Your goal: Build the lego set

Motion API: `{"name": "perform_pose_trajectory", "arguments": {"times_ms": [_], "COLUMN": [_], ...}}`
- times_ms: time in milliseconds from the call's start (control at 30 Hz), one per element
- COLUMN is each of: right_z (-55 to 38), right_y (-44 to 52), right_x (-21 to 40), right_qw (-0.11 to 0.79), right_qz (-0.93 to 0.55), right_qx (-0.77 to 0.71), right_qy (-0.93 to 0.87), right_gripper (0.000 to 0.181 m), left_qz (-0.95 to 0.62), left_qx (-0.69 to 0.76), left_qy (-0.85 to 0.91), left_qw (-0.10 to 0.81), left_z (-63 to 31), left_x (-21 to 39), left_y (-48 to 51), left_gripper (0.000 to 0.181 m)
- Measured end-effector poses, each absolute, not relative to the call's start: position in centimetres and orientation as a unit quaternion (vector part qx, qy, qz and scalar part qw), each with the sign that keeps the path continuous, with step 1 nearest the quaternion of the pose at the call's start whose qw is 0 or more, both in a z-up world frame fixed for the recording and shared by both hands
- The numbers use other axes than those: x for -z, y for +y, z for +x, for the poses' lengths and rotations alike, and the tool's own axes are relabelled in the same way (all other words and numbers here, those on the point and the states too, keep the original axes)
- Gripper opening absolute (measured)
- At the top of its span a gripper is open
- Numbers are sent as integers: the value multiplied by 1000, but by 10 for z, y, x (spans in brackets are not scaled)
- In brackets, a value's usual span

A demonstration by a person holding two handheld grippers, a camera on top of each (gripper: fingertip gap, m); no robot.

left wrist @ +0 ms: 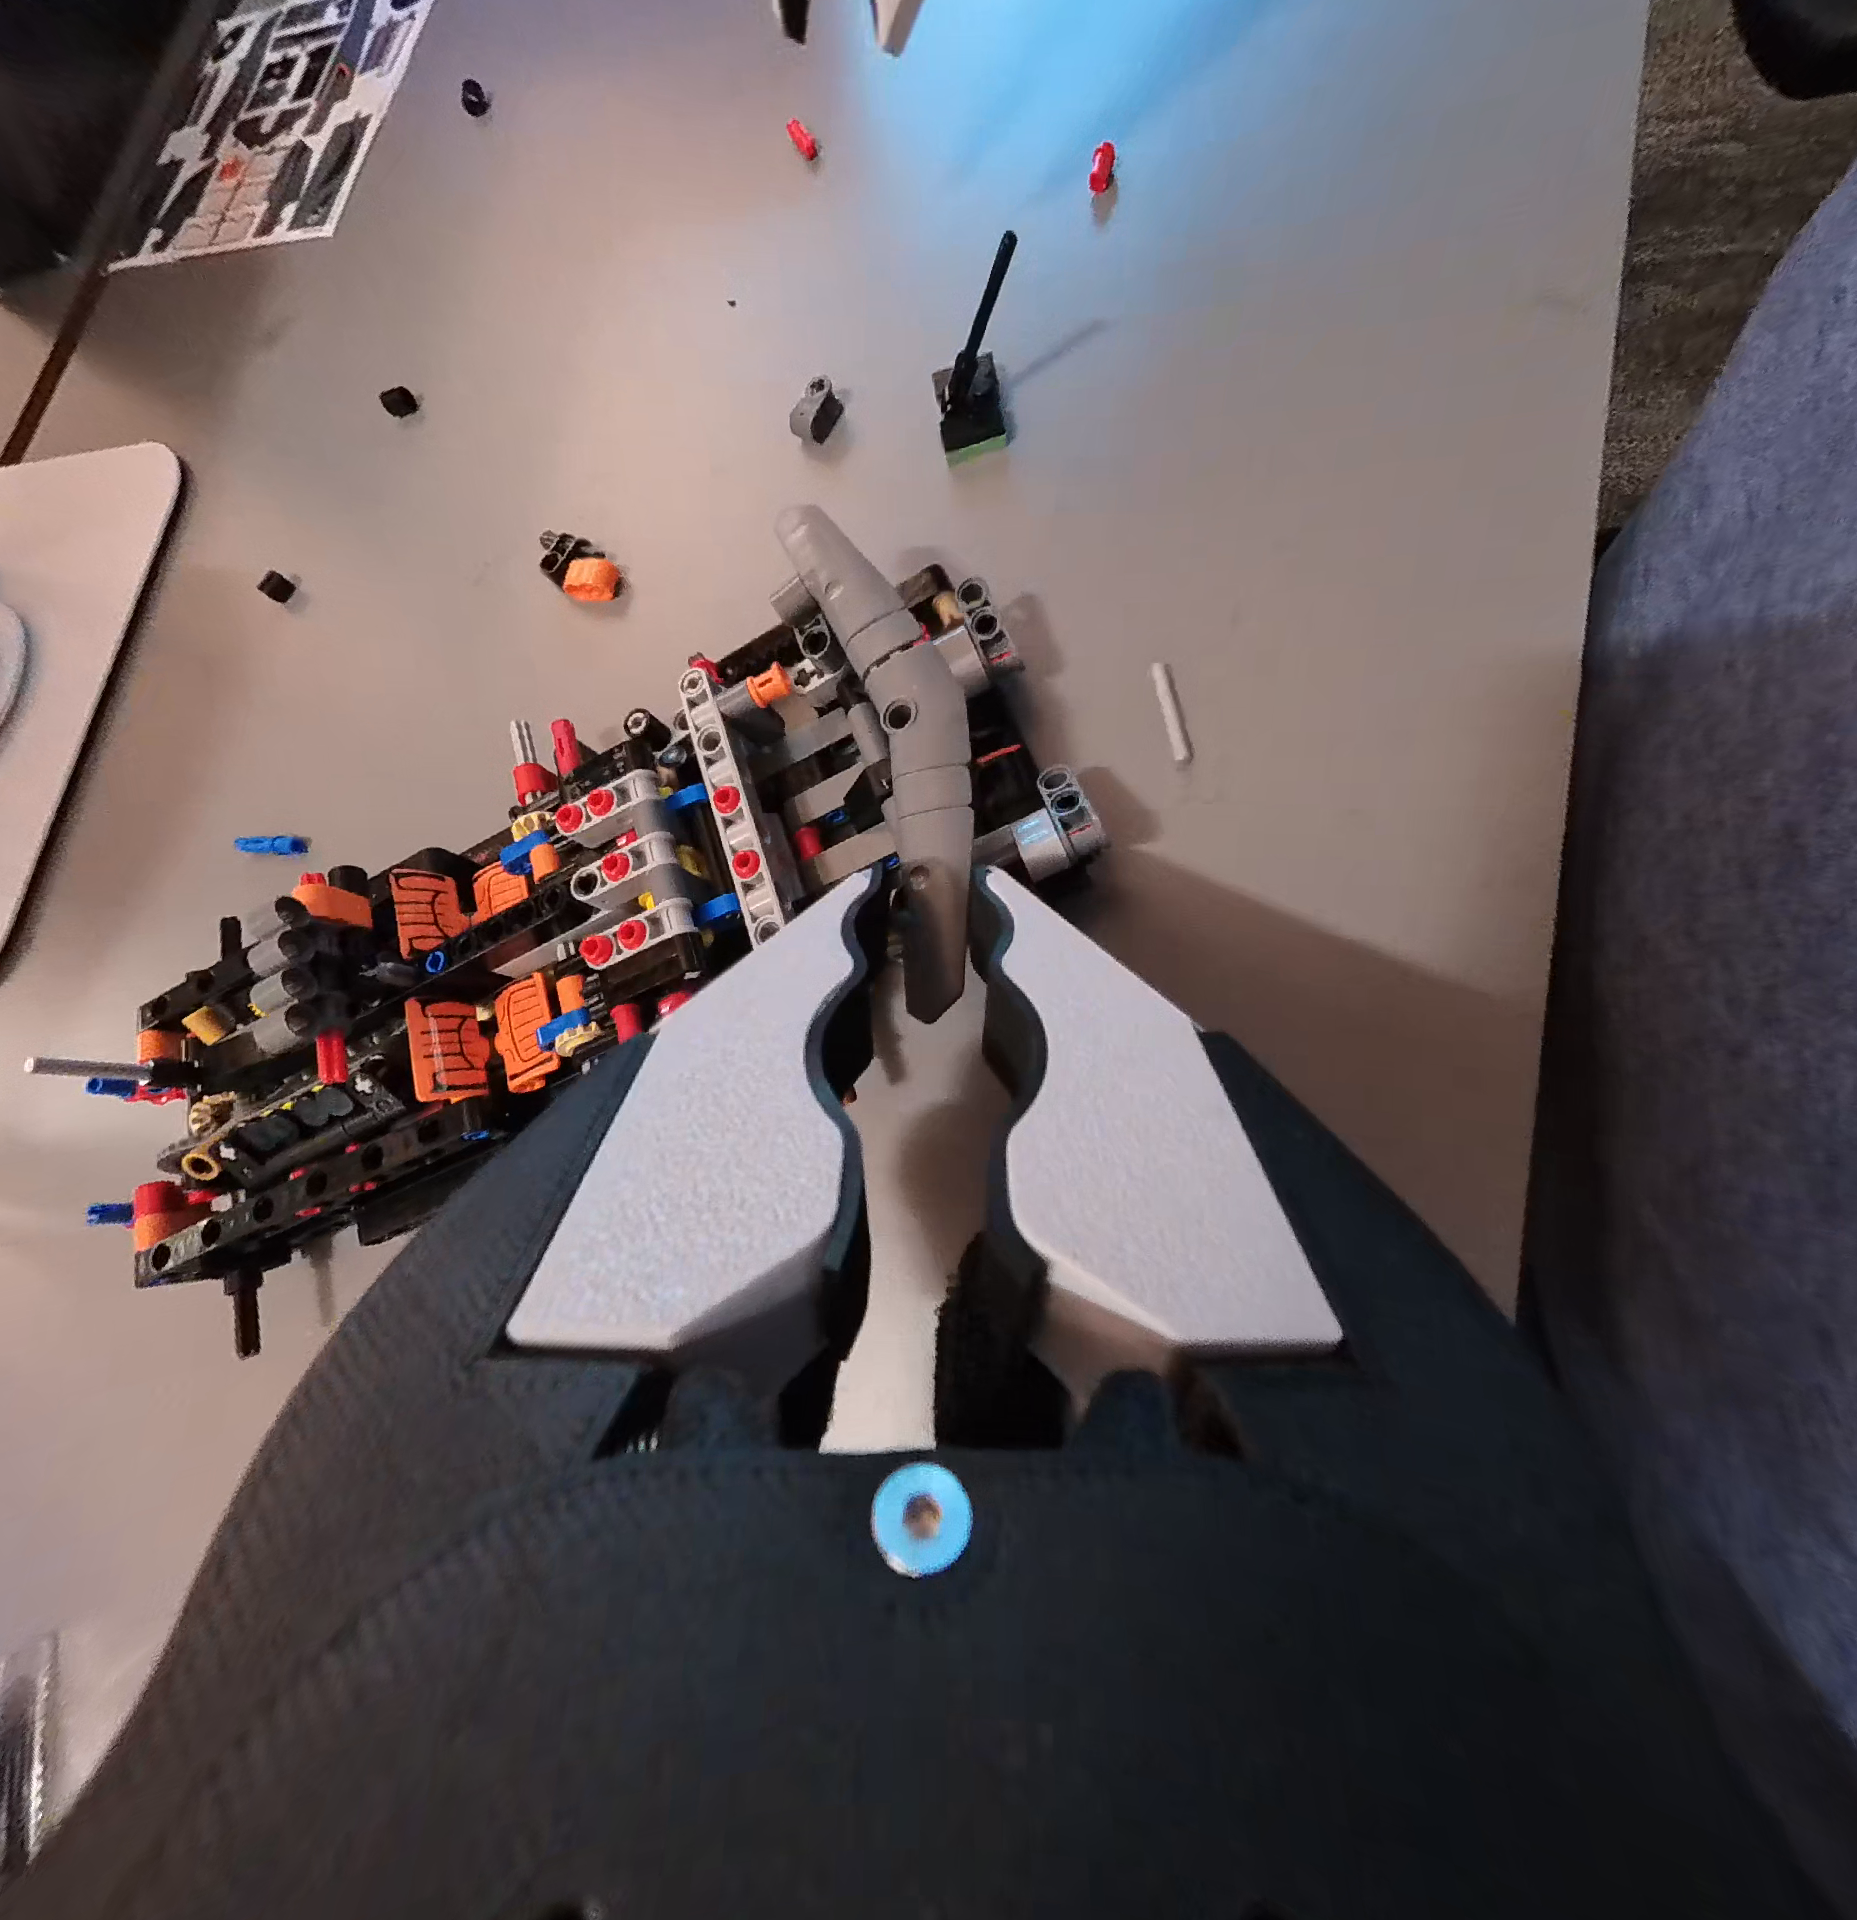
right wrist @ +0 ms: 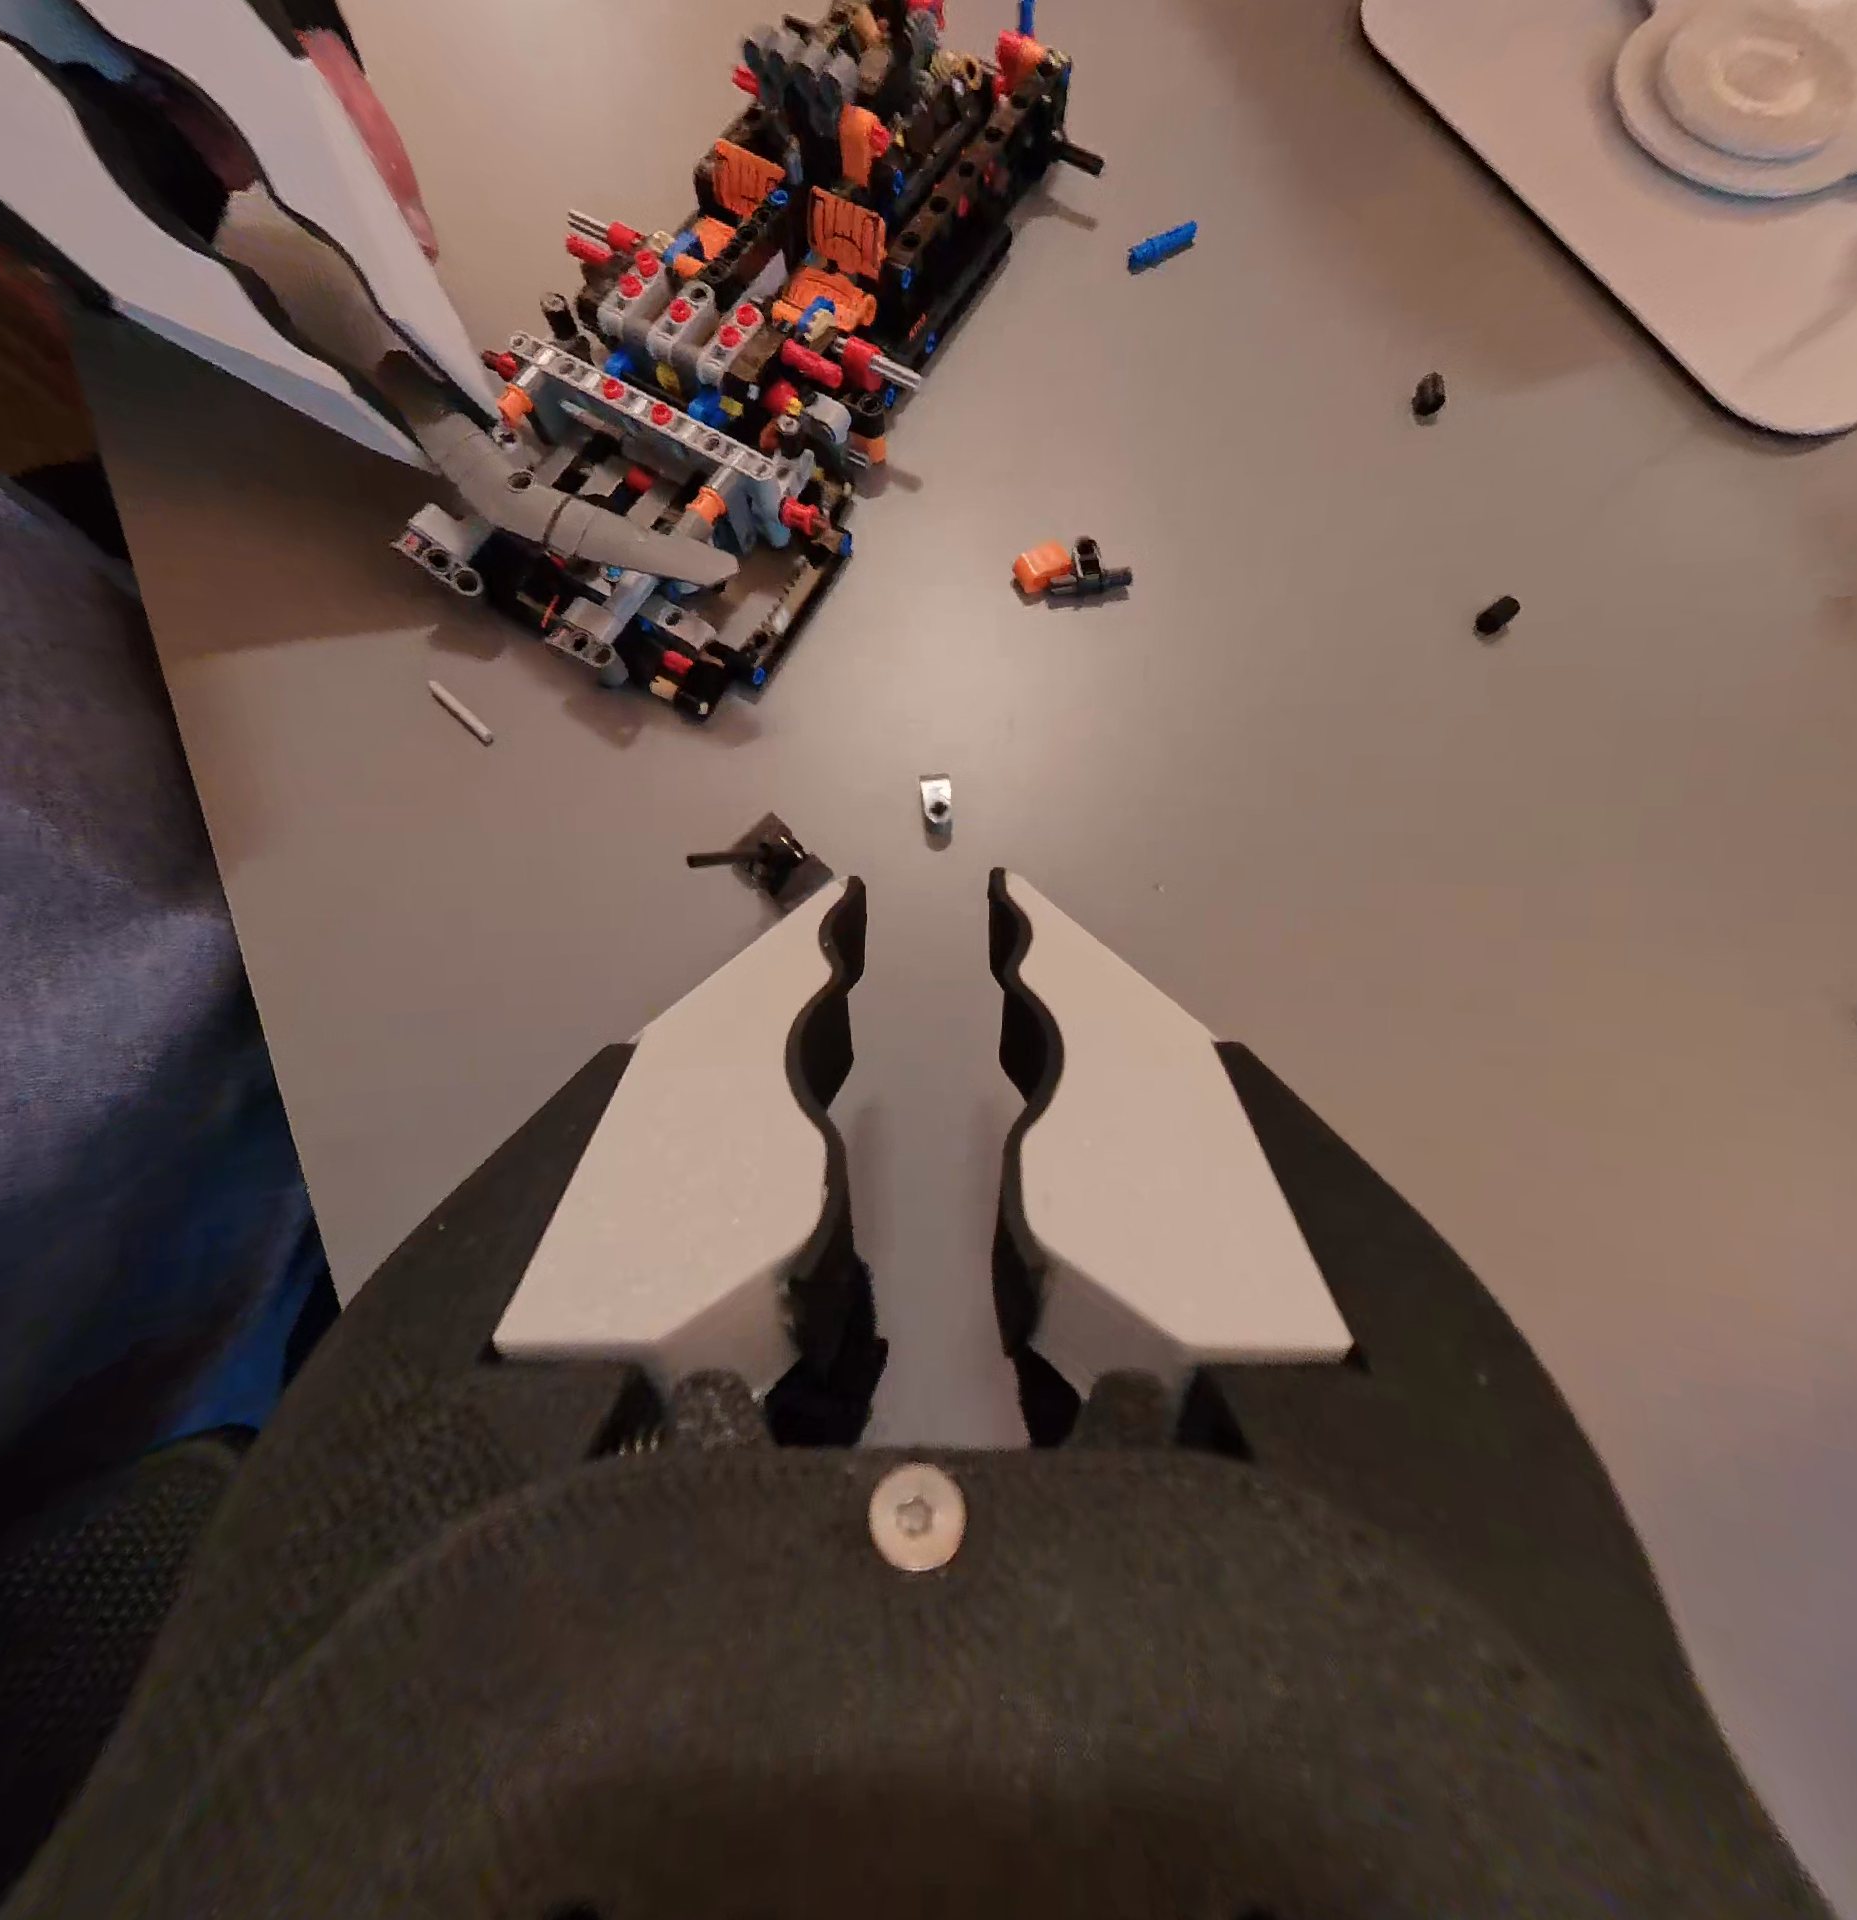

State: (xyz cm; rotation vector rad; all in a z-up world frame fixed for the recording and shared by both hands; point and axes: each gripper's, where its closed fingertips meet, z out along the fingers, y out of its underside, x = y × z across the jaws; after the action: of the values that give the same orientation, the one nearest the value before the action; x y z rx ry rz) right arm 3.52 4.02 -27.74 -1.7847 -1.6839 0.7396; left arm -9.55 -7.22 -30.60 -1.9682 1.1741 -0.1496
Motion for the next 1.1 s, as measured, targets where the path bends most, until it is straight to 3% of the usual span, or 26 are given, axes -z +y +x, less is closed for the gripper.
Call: {"name": "perform_pose_trajectory", "arguments": {"times_ms": [33, 233, 567, 1100], "right_z": [33, -6, -53, -66], "right_y": [37, 5, -19, -27], "right_x": [275, 263, 296, 304], "right_qw": [289, 275, 214, 237], "right_qz": [-661, -606, -484, -420], "right_qx": [-282, -326, -283, -281], "right_qy": [-633, -671, -800, -830], "right_gripper": [21, 21, 22, 11], "left_qz": [-783, -796, -785, -786], "left_qx": [58, 56, 18, -4], "left_qy": [464, 438, 444, 456], "left_qw": [409, 414, 431, 416], "left_z": [-97, -105, -104, -93], "left_x": [306, 305, 300, 307], "left_y": [-72, -74, -76, -67], "left_gripper": [13, 18, 16, 12]}}
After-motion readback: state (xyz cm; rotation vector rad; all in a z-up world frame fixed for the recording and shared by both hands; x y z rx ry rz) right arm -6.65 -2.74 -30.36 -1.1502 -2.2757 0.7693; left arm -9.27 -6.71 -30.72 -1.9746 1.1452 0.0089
